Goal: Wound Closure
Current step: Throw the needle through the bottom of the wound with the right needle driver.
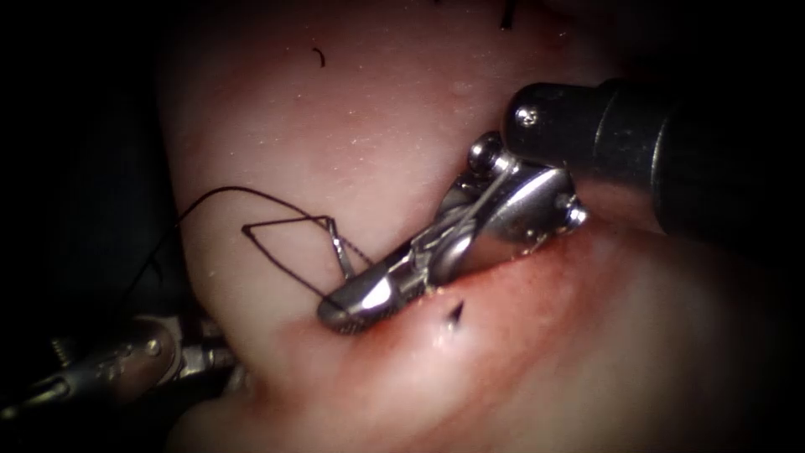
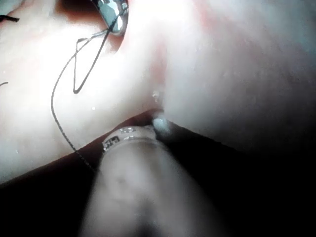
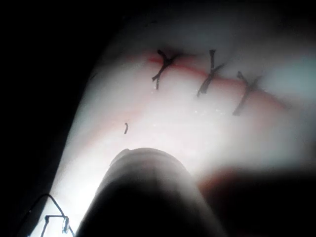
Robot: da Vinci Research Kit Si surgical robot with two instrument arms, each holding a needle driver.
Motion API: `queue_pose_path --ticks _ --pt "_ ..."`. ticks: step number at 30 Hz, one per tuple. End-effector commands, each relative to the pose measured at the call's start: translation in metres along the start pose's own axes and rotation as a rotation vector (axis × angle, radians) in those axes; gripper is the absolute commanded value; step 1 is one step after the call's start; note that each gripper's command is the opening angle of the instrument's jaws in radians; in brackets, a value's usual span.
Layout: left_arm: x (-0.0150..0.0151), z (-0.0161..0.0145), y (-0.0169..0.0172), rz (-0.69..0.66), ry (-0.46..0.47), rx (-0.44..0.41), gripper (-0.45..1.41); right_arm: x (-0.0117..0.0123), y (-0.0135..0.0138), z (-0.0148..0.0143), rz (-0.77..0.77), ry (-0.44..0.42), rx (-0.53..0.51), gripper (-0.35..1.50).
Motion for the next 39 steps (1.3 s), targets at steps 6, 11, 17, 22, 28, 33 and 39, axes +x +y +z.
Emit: queue_pose_path --ticks 6,11,17,22,28,33,39 --pt "0.0002 0.0007 -0.0002 0.001 0.002 0.000 -0.07 0.0012 -0.0032 0.0004 0.019 0.014 0.009 -0.35" --pt "0.0002 0.0007 -0.0002 0.002 0.002 0.000 -0.07 0.0018 -0.0037 0.0006 0.050 0.027 0.009 -0.35" --pt "0.0001 0.0006 -0.0002 0.002 0.002 -0.001 -0.07 0.0027 -0.0029 0.0004 0.144 0.046 -0.034 -0.35" --pt "0.0001 0.0005 -0.0002 0.003 0.003 -0.002 -0.07 0.0029 -0.0025 -0.0001 0.218 0.044 -0.078 -0.35" --pt "0.0001 0.0005 -0.0003 0.003 0.003 -0.002 -0.07 0.0026 -0.0025 -0.0012 0.229 0.043 -0.138 -0.35" --pt "0.0001 0.0006 -0.0002 0.003 0.003 -0.002 -0.07 0.0026 -0.0026 -0.0024 0.177 0.050 -0.191 -0.35" --pt "0.0001 0.0006 -0.0002 0.003 0.003 -0.001 -0.08 0.0037 -0.0027 -0.0041 0.125 0.116 -0.228 -0.35"
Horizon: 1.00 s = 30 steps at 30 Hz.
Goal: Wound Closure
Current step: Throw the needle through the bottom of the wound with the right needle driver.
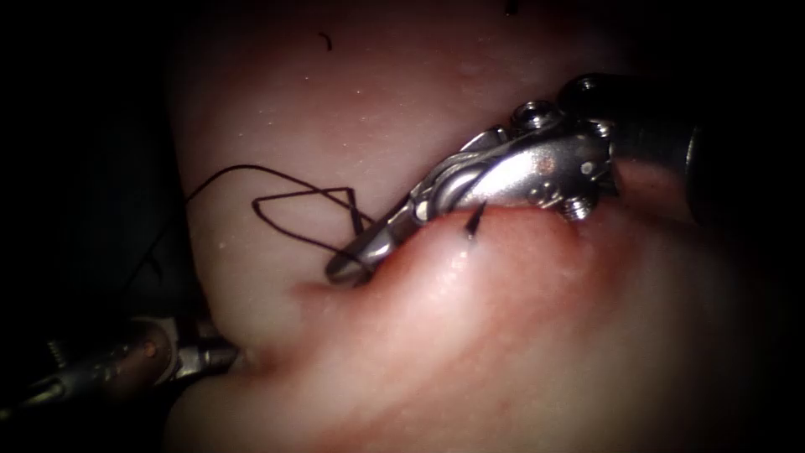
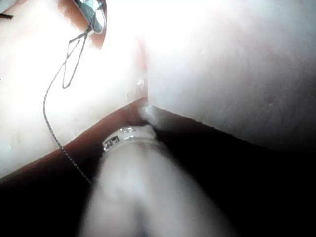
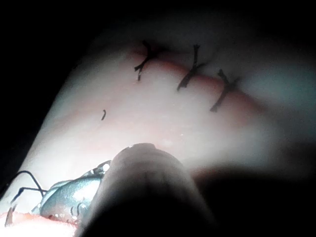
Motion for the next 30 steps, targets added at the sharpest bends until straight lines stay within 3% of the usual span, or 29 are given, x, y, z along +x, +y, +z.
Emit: queue_pose_path --ticks 1,6,16,22,28,29,30 --pt "0.0002 0.0008 -0.0002 0.001 0.002 0.001 -0.08 0.0011 -0.0006 -0.0002 -0.019 0.014 0.002 -0.35" --pt "0.0002 0.0008 -0.0002 0.002 0.003 -0.001 -0.08 0.0021 -0.0003 -0.0010 -0.157 0.083 -0.037 -0.35" --pt "0.0002 0.0009 -0.0002 0.002 0.003 -0.004 -0.08 0.0038 0.0006 -0.0008 -0.186 0.101 0.012 -0.35" --pt "0.0001 0.0008 -0.0002 0.002 0.004 -0.005 -0.08 0.0053 0.0012 0.0018 -0.269 0.092 0.099 -0.35" --pt "-0.0001 0.0005 -0.0003 0.005 0.004 -0.008 -0.07 0.0065 0.0021 0.0039 -0.408 0.113 0.100 -0.35" --pt "-0.0002 0.0004 -0.0003 0.005 0.004 -0.010 -0.07 0.0066 0.0021 0.0038 -0.432 0.121 0.108 -0.27" --pt "-0.0002 0.0002 -0.0005 0.006 0.004 -0.012 -0.06 0.0067 0.0021 0.0037 -0.449 0.135 0.119 0.24"
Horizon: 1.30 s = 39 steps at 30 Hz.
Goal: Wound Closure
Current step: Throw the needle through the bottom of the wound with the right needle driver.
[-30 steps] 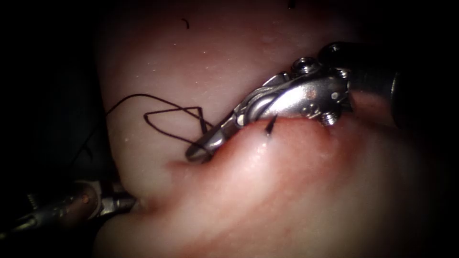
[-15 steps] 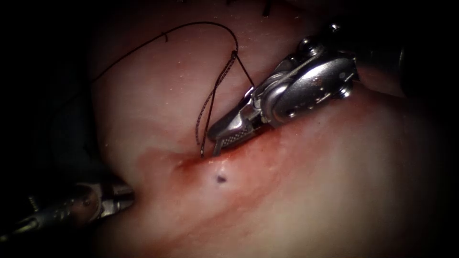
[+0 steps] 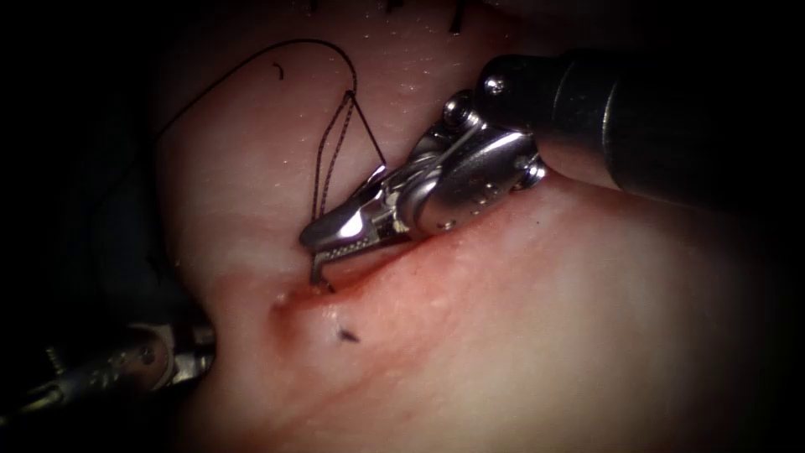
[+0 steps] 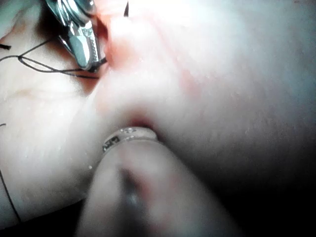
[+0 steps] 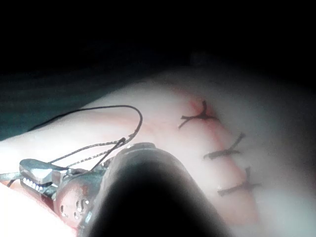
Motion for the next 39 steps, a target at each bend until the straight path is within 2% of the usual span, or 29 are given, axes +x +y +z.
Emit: queue_pose_path --ticks 1,3,6,9,14,16,17,18,19,20,21,22,24,25,28,29,32,34,35,36,39 --pt "0.0002 0.0005 -0.0004 0.001 0.002 -0.005 -0.05 0.0006 -0.0005 0.0004 -0.041 0.021 0.012 0.49" --pt "0.0004 0.0001 -0.0007 0.000 -0.002 0.006 -0.04 0.0008 -0.0004 0.0003 -0.067 0.080 0.043 0.76" --pt "0.0010 -0.0008 -0.0013 -0.006 -0.015 0.029 -0.05 0.0012 -0.0002 0.0004 -0.138 0.182 0.080 1.01" --pt "0.0017 -0.0018 -0.0019 0.000 -0.002 0.066 -0.06 0.0014 0.0001 0.0009 -0.265 0.230 0.083 1.15" --pt "0.0023 -0.0031 -0.0026 0.013 0.018 0.097 -0.06 0.0016 0.0002 0.0011 -0.424 0.230 0.062 1.20" --pt "0.0022 -0.0033 -0.0027 0.010 0.020 0.101 -0.05 0.0016 0.0004 0.0007 -0.567 0.235 0.043 1.03" --pt "0.0021 -0.0034 -0.0027 0.009 0.020 0.103 -0.06 0.0017 0.0006 0.0005 -0.620 0.247 0.038 0.56" --pt "0.0020 -0.0034 -0.0027 0.007 0.019 0.106 -0.06 0.0018 0.0007 0.0002 -0.656 0.266 0.031 0.22" --pt "0.0019 -0.0034 -0.0027 0.004 0.018 0.110 -0.06 0.0020 0.0011 -0.0003 -0.674 0.303 0.025 0.09" --pt "0.0019 -0.0034 -0.0027 0.007 0.016 0.116 -0.06 0.0023 0.0014 -0.0005 -0.734 0.331 0.014 -0.03" --pt "0.0019 -0.0034 -0.0027 0.004 0.015 0.121 -0.07 0.0026 0.0018 -0.0007 -0.800 0.352 0.000 -0.25" --pt "0.0020 -0.0033 -0.0026 0.007 0.015 0.119 -0.07 0.0031 0.0024 -0.0010 -0.879 0.389 -0.006 -0.35" --pt "0.0022 -0.0030 -0.0024 0.007 0.016 0.115 -0.08 0.0041 0.0033 -0.0014 -0.967 0.437 0.006 -0.35" --pt "0.0023 -0.0029 -0.0023 0.011 0.019 0.114 -0.08 0.0048 0.0038 -0.0018 -1.002 0.426 0.030 -0.35" --pt "0.0029 -0.0022 -0.0016 0.018 0.021 0.102 -0.11 0.0063 0.0047 -0.0027 -1.119 0.308 0.069 -0.35" --pt "0.0032 -0.0019 -0.0012 0.021 0.023 0.096 -0.13 0.0065 0.0048 -0.0028 -1.121 0.299 0.071 -0.35" --pt "0.0041 -0.0010 -0.0002 0.033 0.030 0.081 -0.16 0.0061 0.0056 -0.0033 -1.133 0.256 0.101 -0.35" --pt "0.0047 -0.0002 0.0007 0.042 0.036 0.063 -0.19 0.0057 0.0062 -0.0030 -1.201 0.277 0.085 -0.35" --pt "0.0052 0.0009 0.0018 0.051 0.047 0.034 -0.30 0.0054 0.0069 -0.0026 -1.216 0.294 0.074 -0.35" --pt "0.0052 0.0015 0.0023 0.055 0.054 0.018 -0.34 0.0054 0.0072 -0.0025 -1.203 0.280 0.080 -0.35" --pt "0.0046 0.0037 0.0042 0.082 0.030 -0.057 -0.27 0.0052 0.0079 -0.0023 -1.118 0.244 0.095 -0.35"
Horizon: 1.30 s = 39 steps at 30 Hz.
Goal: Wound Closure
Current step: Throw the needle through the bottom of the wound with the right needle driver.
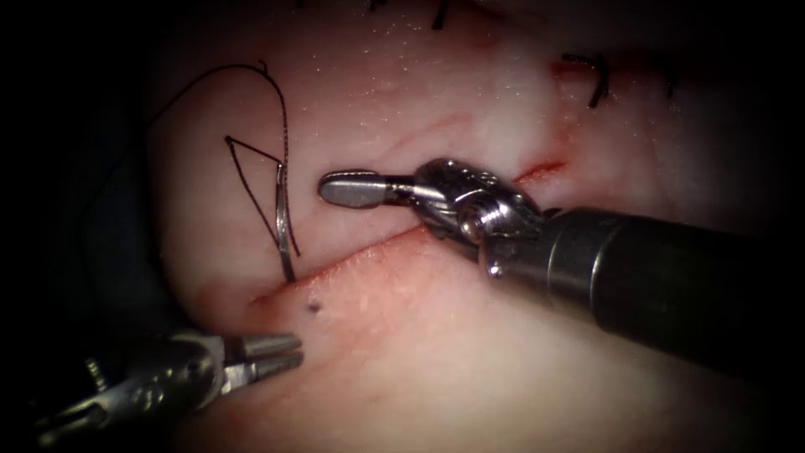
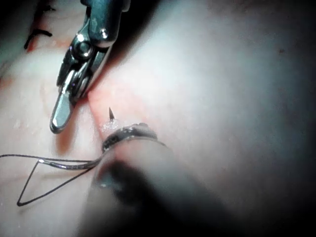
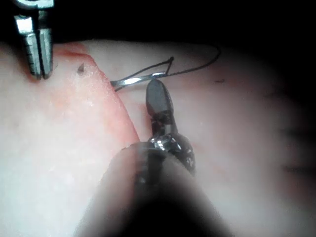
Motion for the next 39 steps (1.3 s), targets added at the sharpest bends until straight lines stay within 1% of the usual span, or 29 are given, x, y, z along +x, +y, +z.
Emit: queue_pose_path --ticks 1,2,4,6,9,10,11,12,14,15,17,19,20,21,24,25,26,27,30,32,33,35,37,38,39 --pt "-0.0003 0.0015 0.0002 0.013 -0.015 -0.017 -0.26 0.0001 0.0005 0.0007 0.080 0.000 0.002 0.05" --pt "-0.0010 0.0025 0.0008 0.031 -0.031 -0.043 -0.23 0.0002 0.0005 0.0007 0.110 0.001 0.002 0.36" --pt "-0.0022 0.0039 0.0014 0.025 -0.057 -0.071 -0.21 0.0005 0.0004 0.0007 0.120 0.007 -0.007 0.58" --pt "-0.0038 0.0052 0.0017 0.014 -0.088 -0.094 -0.21 0.0010 0.0002 0.0007 0.130 0.013 -0.009 0.64" --pt "-0.0057 0.0062 0.0015 0.009 -0.113 -0.120 -0.18 0.0015 0.0000 0.0008 0.141 0.017 -0.012 0.85" --pt "-0.0060 0.0063 0.0013 0.006 -0.115 -0.127 -0.17 0.0014 0.0000 0.0008 0.153 0.006 0.000 0.88" --pt "-0.0064 0.0063 0.0010 0.003 -0.117 -0.134 -0.15 0.0010 0.0000 0.0009 0.179 -0.016 0.024 0.78" --pt "-0.0067 0.0063 0.0006 0.000 -0.119 -0.129 -0.14 0.0006 0.0001 0.0010 0.194 -0.039 0.036 0.76" --pt "-0.0071 0.0062 -0.0002 -0.001 -0.120 -0.121 -0.12 -0.0004 0.0003 0.0012 0.223 -0.078 0.049 0.79" --pt "-0.0075 0.0061 -0.0007 -0.006 -0.121 -0.115 -0.11 -0.0007 0.0004 0.0014 0.221 -0.089 0.052 0.83" --pt "-0.0080 0.0061 -0.0016 -0.014 -0.122 -0.107 -0.11 -0.0012 0.0007 0.0018 0.217 -0.095 0.054 1.00" --pt "-0.0089 0.0061 -0.0024 -0.020 -0.121 -0.107 -0.11 -0.0011 0.0006 0.0021 0.219 -0.094 0.054 1.06" --pt "-0.0093 0.0061 -0.0027 -0.027 -0.121 -0.106 -0.11 -0.0009 0.0005 0.0023 0.222 -0.096 0.056 1.06" --pt "-0.0097 0.0061 -0.0030 -0.026 -0.120 -0.102 -0.13 -0.0008 0.0003 0.0025 0.224 -0.092 0.055 1.01" --pt "-0.0104 0.0060 -0.0036 -0.025 -0.131 -0.100 -0.11 -0.0003 0.0001 0.0035 0.224 -0.109 0.072 0.83" --pt "-0.0104 0.0060 -0.0038 -0.030 -0.131 -0.098 -0.11 -0.0003 0.0001 0.0038 0.218 -0.116 0.078 0.76" --pt "-0.0104 0.0059 -0.0038 -0.030 -0.131 -0.096 -0.11 -0.0004 0.0001 0.0040 0.218 -0.121 0.083 0.74" --pt "-0.0104 0.0059 -0.0039 -0.030 -0.132 -0.094 -0.11 -0.0005 0.0002 0.0044 0.218 -0.131 0.090 0.66" --pt "-0.0102 0.0058 -0.0038 -0.032 -0.132 -0.091 -0.09 -0.0009 0.0006 0.0049 0.210 -0.162 0.103 0.56" --pt "-0.0101 0.0058 -0.0038 -0.033 -0.133 -0.092 -0.07 -0.0013 0.0007 0.0051 0.202 -0.187 0.100 0.59" --pt "-0.0100 0.0057 -0.0038 -0.034 -0.133 -0.090 -0.07 -0.0015 0.0007 0.0051 0.201 -0.201 0.103 0.58" --pt "-0.0097 0.0056 -0.0039 -0.036 -0.134 -0.086 -0.07 -0.0018 0.0007 0.0052 0.188 -0.217 0.110 0.49" --pt "-0.0095 0.0055 -0.0039 -0.037 -0.135 -0.085 -0.07 -0.0019 0.0006 0.0053 0.153 -0.234 0.118 0.46" --pt "-0.0094 0.0054 -0.0039 -0.038 -0.136 -0.082 -0.07 -0.0019 0.0006 0.0054 0.130 -0.244 0.119 0.41" --pt "-0.0094 0.0054 -0.0039 -0.039 -0.136 -0.082 -0.07 -0.0019 0.0006 0.0057 0.100 -0.259 0.114 0.41"
